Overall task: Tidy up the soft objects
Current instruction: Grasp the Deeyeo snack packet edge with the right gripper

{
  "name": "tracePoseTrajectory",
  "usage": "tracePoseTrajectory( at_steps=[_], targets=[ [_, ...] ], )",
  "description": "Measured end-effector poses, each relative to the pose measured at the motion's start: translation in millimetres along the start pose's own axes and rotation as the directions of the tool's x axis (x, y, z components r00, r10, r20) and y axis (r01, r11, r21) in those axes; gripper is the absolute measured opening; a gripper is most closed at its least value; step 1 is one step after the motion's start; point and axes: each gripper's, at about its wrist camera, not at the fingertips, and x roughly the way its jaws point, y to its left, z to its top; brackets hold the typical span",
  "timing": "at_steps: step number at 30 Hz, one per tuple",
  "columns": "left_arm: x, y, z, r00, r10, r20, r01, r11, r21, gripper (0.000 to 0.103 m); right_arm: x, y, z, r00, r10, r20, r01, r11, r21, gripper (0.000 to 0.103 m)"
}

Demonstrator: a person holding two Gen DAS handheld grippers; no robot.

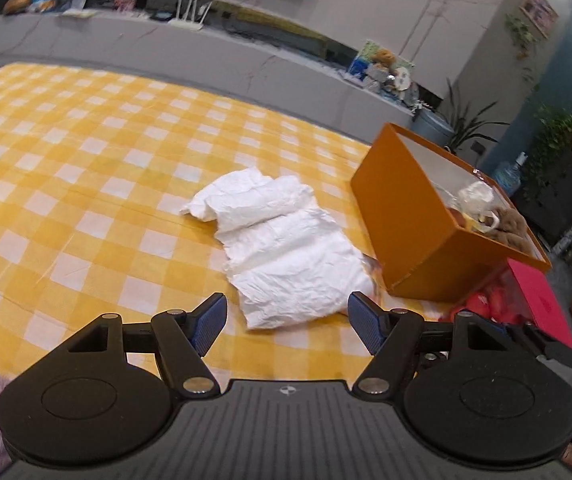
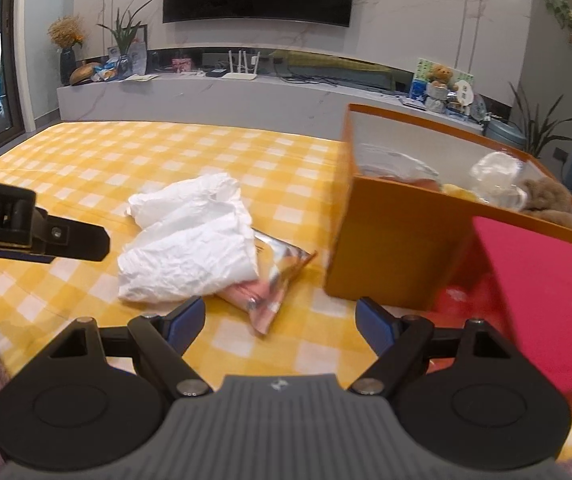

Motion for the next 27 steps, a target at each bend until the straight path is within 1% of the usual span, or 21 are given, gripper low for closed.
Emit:
tracePoseTrajectory(
  at_steps=[2,8,10,12,14,15,16,17,18,19,20,21,22,23,27],
  targets=[
    [8,0,4,1.000,0.001,-0.013,-0.001,1.000,0.007,0.081,9,4,4,1.000,0.006,-0.004,-0.006,1.000,-0.022,0.081],
    [32,-13,15,1.000,0.015,-0.027,-0.012,0.995,0.095,0.081,35,9,13,1.000,0.022,-0.012,-0.023,0.998,-0.066,0.081],
    [42,-13,16,0.999,0.009,-0.042,-0.005,0.996,0.093,0.081,43,8,11,0.999,0.032,-0.019,-0.033,0.997,-0.071,0.081],
    [52,-13,14,0.997,-0.023,-0.068,0.028,0.996,0.079,0.081,52,5,8,0.999,0.043,-0.029,-0.045,0.997,-0.069,0.078],
    [60,-12,11,0.994,-0.036,-0.103,0.042,0.997,0.063,0.081,58,3,4,0.997,0.055,-0.046,-0.058,0.997,-0.051,0.071],
    [64,-12,10,0.992,-0.029,-0.120,0.036,0.998,0.057,0.081,60,2,3,0.996,0.069,-0.051,-0.071,0.997,-0.040,0.071],
    [67,-11,9,0.991,-0.020,-0.130,0.026,0.998,0.050,0.081,62,1,1,0.995,0.079,-0.053,-0.081,0.996,-0.031,0.067],
    [69,-9,9,0.990,-0.018,-0.137,0.024,0.999,0.042,0.081,63,0,0,0.995,0.089,-0.055,-0.090,0.996,-0.028,0.061],
    [71,-8,8,0.989,-0.019,-0.144,0.024,0.999,0.032,0.081,66,0,-1,0.993,0.100,-0.059,-0.101,0.995,-0.021,0.057],
    [72,-7,7,0.989,-0.015,-0.149,0.019,0.999,0.028,0.081,68,-1,-2,0.992,0.107,-0.066,-0.108,0.994,-0.013,0.047],
    [74,-8,6,0.988,-0.007,-0.154,0.012,0.999,0.029,0.081,71,-1,-3,0.991,0.115,-0.074,-0.115,0.993,-0.007,0.040],
    [74,-8,5,0.987,-0.003,-0.160,0.009,0.999,0.034,0.081,73,-2,-4,0.990,0.119,-0.080,-0.119,0.993,0.002,0.039],
    [75,-9,6,0.986,-0.003,-0.165,0.009,0.999,0.038,0.082,72,-3,-5,0.990,0.123,-0.070,-0.123,0.992,0.011,0.032],
    [75,-10,6,0.986,-0.002,-0.167,0.009,0.999,0.041,0.083,71,-3,-6,0.989,0.130,-0.065,-0.129,0.991,0.018,0.022],
    [76,-11,5,0.985,-0.005,-0.175,0.013,0.999,0.043,0.085,67,-5,-7,0.990,0.135,-0.049,-0.133,0.990,0.035,0.014]
  ],
)
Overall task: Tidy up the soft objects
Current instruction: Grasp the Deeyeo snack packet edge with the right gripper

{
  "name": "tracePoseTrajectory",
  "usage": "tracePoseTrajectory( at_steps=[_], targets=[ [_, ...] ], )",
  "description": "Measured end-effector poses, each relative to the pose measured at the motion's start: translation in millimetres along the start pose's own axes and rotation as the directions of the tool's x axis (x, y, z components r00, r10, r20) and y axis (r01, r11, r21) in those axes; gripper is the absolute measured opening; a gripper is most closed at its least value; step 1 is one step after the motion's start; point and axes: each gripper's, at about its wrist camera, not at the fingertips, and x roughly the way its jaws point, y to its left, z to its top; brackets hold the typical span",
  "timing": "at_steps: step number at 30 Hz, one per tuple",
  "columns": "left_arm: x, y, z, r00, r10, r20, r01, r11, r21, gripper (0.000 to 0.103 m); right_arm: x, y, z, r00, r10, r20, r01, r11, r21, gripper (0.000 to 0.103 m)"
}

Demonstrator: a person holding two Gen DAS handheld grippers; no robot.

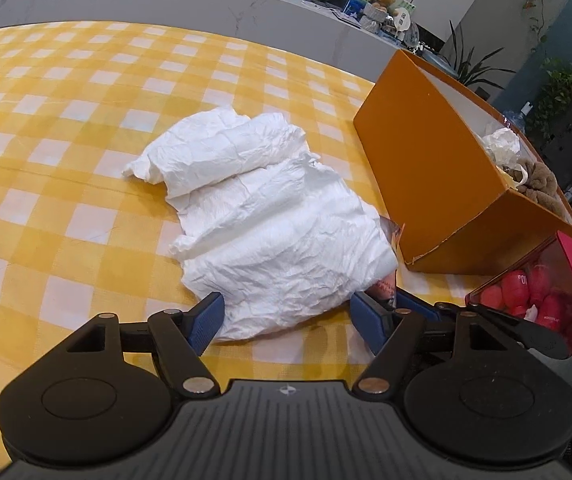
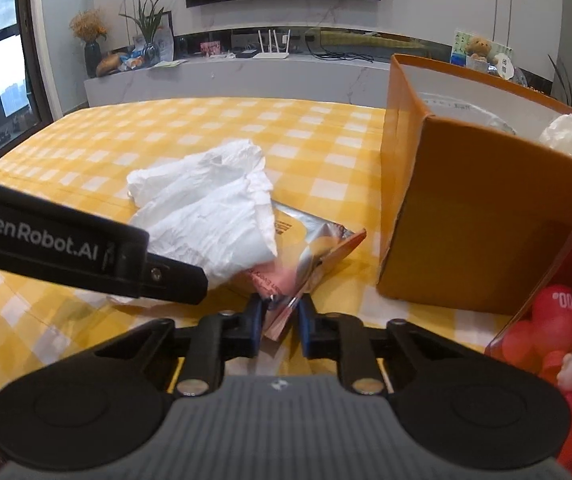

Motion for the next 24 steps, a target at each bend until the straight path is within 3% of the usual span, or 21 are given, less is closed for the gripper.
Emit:
tracePoseTrajectory(
  at_steps=[5,9,14,15,20,24],
  targets=[
    [5,-4,0,1.000,0.016,0.016,-0.016,1.000,0.010,0.083,0,4,-3,1.000,-0.007,-0.006,0.007,1.000,-0.009,0.014],
    [7,-7,0,0.998,0.055,0.033,-0.056,0.998,0.027,0.054,0,2,-3,1.000,-0.003,0.000,0.003,1.000,-0.002,0.014],
    [3,11,2,0.999,0.035,0.042,-0.032,0.997,-0.070,0.021,-5,6,-6,0.999,-0.020,0.034,0.021,0.999,-0.029,0.014],
    [2,13,2,0.998,0.036,0.043,-0.032,0.996,-0.084,0.000,-6,7,-7,0.999,-0.027,0.041,0.029,0.999,-0.039,0.014],
    [-19,8,-1,0.995,0.008,0.096,-0.001,0.997,-0.079,0.000,-19,4,-7,0.998,-0.038,0.045,0.039,0.999,-0.014,0.013],
    [-40,-2,-15,0.996,0.015,0.093,-0.009,0.998,-0.062,0.000,-40,4,-10,0.999,-0.042,0.017,0.042,0.999,-0.017,0.011]
  ],
)
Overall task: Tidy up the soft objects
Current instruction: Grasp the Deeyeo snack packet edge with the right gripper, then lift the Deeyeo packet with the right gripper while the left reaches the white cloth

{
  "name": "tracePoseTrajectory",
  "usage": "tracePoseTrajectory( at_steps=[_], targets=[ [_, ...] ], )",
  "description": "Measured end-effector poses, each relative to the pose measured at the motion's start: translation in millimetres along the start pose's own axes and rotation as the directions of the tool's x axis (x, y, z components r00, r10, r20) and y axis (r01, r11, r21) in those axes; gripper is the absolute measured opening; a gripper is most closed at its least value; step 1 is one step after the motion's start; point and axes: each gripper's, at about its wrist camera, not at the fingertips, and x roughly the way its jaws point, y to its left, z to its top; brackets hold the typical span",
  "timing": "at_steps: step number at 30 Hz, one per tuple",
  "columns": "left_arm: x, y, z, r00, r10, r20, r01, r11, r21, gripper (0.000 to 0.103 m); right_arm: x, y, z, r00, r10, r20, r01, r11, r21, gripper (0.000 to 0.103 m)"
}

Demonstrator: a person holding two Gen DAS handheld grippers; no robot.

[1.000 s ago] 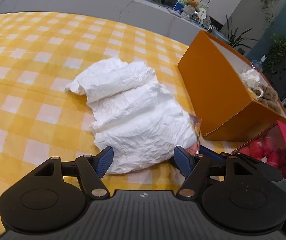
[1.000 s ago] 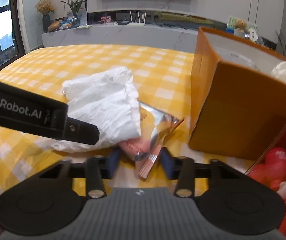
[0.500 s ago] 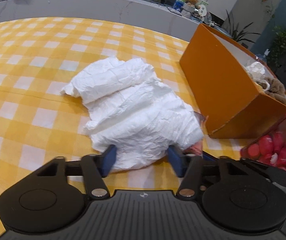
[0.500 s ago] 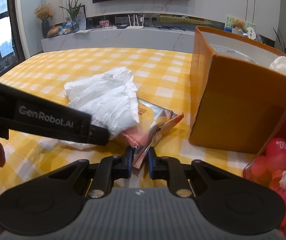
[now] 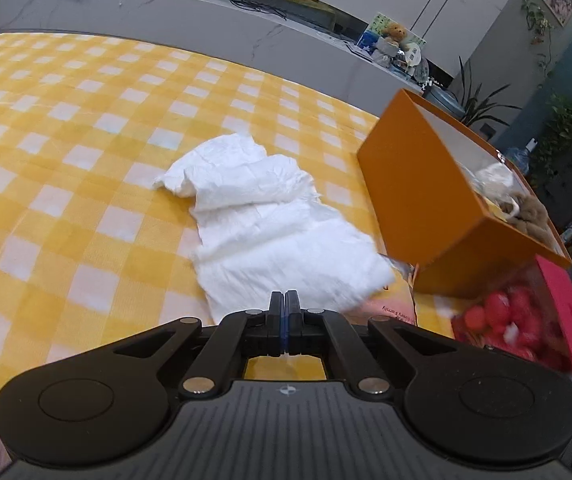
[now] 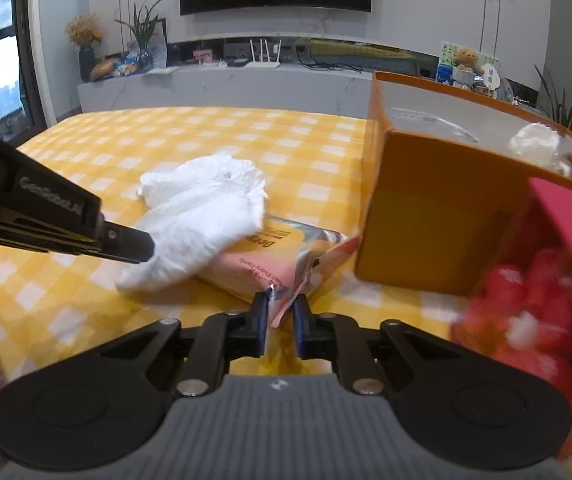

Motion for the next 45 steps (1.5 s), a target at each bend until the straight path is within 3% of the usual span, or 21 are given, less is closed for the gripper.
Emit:
tracePoseTrajectory(
  at_steps=[8,13,15,18,24,25,26,28,31,35,37,39,41,43,45],
  targets=[
    [-44,-4,-37,0.998,0.003,-0.059,-0.002,1.000,0.027,0.000,-42,-10,-27,0.997,-0.006,-0.083,0.011,0.998,0.055,0.010],
    [-53,-12,-47,0.996,0.049,-0.071,-0.038,0.989,0.143,0.000,-44,-22,-33,0.992,-0.040,-0.123,0.055,0.991,0.122,0.009],
    [-53,-21,-46,0.996,0.065,-0.055,-0.051,0.974,0.222,0.002,-41,-23,-33,0.991,-0.037,-0.128,0.054,0.989,0.135,0.016],
    [-54,-33,-45,0.994,0.104,-0.032,-0.087,0.936,0.342,0.004,-46,-17,-30,0.994,-0.029,-0.103,0.038,0.996,0.086,0.040],
    [-45,-37,-40,0.989,0.122,-0.086,-0.062,0.859,0.508,0.015,-45,-5,-9,0.991,0.067,-0.116,-0.081,0.989,-0.123,0.073],
    [-43,-37,-39,0.988,0.123,-0.091,-0.058,0.851,0.521,0.021,-41,-7,-4,0.988,0.081,-0.128,-0.100,0.984,-0.148,0.080],
    [-41,-37,-36,0.988,0.116,-0.097,-0.048,0.848,0.527,0.026,-36,-8,1,0.985,0.093,-0.147,-0.118,0.979,-0.168,0.081],
    [-36,-36,-30,0.989,0.091,-0.119,-0.015,0.849,0.528,0.046,-23,-9,10,0.978,0.102,-0.184,-0.144,0.963,-0.228,0.081],
    [-29,-39,-22,0.989,0.085,-0.121,-0.005,0.836,0.549,0.049,-6,-6,19,0.979,0.070,-0.190,-0.134,0.927,-0.351,0.084],
    [-17,-40,-14,0.987,0.100,-0.127,-0.013,0.831,0.556,0.052,9,-4,25,0.953,0.159,-0.258,-0.256,0.878,-0.404,0.089],
    [-11,-41,-10,0.985,0.106,-0.136,-0.010,0.822,0.570,0.052,15,-2,23,0.950,0.158,-0.269,-0.266,0.860,-0.435,0.089],
    [-6,-42,-5,0.984,0.117,-0.137,-0.014,0.810,0.587,0.054,19,-5,23,0.946,0.175,-0.272,-0.279,0.868,-0.412,0.088],
    [-2,-43,0,0.984,0.119,-0.135,-0.014,0.798,0.602,0.059,23,-10,23,0.940,0.200,-0.276,-0.292,0.890,-0.351,0.076],
    [3,-45,3,0.984,0.129,-0.125,-0.022,0.776,0.631,0.063,24,-14,23,0.936,0.219,-0.276,-0.297,0.912,-0.284,0.064],
    [8,-48,4,0.983,0.153,-0.104,-0.044,0.741,0.670,0.065,21,-14,22,0.946,0.200,-0.254,-0.264,0.932,-0.249,0.060]
  ],
)
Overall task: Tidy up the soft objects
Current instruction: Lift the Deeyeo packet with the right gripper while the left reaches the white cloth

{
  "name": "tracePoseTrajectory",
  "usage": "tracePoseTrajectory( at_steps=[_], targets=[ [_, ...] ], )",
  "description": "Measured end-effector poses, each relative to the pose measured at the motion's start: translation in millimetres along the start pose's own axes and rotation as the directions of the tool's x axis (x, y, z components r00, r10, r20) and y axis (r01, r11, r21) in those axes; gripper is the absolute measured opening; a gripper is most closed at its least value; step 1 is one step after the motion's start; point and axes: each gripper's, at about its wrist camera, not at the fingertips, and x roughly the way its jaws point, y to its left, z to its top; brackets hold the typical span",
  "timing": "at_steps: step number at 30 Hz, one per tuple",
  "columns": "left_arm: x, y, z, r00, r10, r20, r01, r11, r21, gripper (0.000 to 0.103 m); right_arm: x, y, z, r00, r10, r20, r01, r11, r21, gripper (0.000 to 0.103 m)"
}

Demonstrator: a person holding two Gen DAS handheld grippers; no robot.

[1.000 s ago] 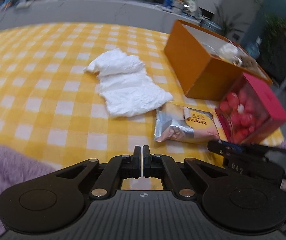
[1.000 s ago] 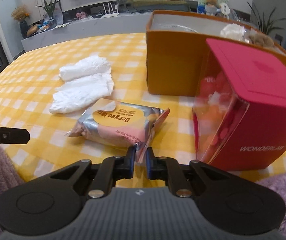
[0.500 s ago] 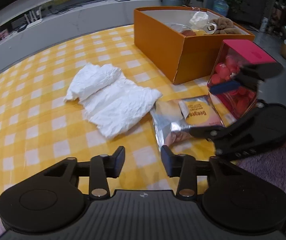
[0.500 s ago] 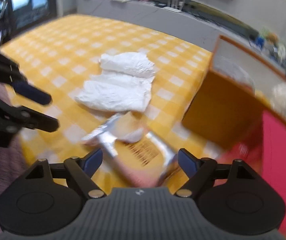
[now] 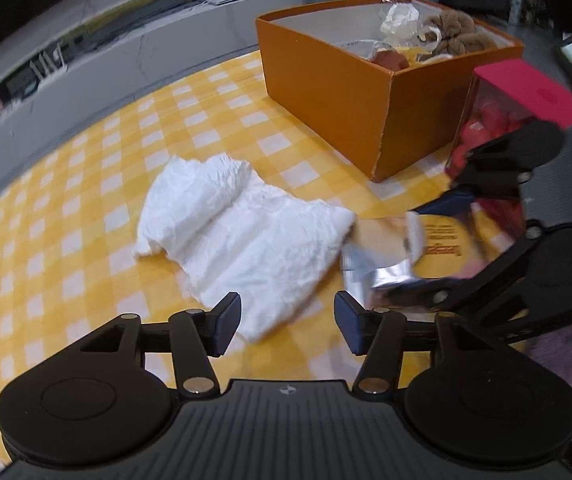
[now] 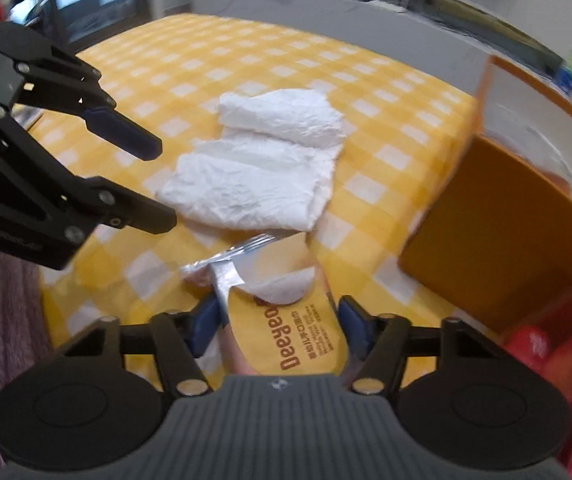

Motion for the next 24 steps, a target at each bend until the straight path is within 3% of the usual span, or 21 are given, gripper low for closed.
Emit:
tracePoseTrajectory(
  at_steps=[6,11,15,19,21,23,24],
  targets=[
    [19,-8,12,0.999,0.050,0.005,-0.051,0.990,0.130,0.079,-4,-6,-8,0.992,-0.114,0.047,0.101,0.971,0.216,0.056],
    [40,-19,14,0.995,0.103,0.010,-0.102,0.966,0.238,0.080,-2,-16,-14,0.991,-0.112,0.071,0.085,0.947,0.309,0.058],
    [55,-19,13,0.996,0.093,-0.008,-0.088,0.968,0.235,0.081,3,-21,-15,0.993,-0.099,0.063,0.072,0.936,0.345,0.061],
    [59,-11,14,0.998,0.067,0.005,-0.067,0.983,0.171,0.080,4,-19,-15,0.992,-0.103,0.066,0.074,0.934,0.349,0.061],
    [60,-6,15,0.999,0.042,0.014,-0.044,0.990,0.137,0.074,4,-17,-15,0.992,-0.107,0.066,0.078,0.936,0.343,0.061],
    [61,-2,15,1.000,0.007,0.022,-0.009,0.994,0.107,0.058,4,-17,-16,0.992,-0.109,0.065,0.080,0.937,0.341,0.061],
    [61,-2,15,1.000,-0.004,0.024,0.001,0.995,0.098,0.044,3,-17,-17,0.992,-0.109,0.066,0.080,0.937,0.341,0.061]
  ],
)
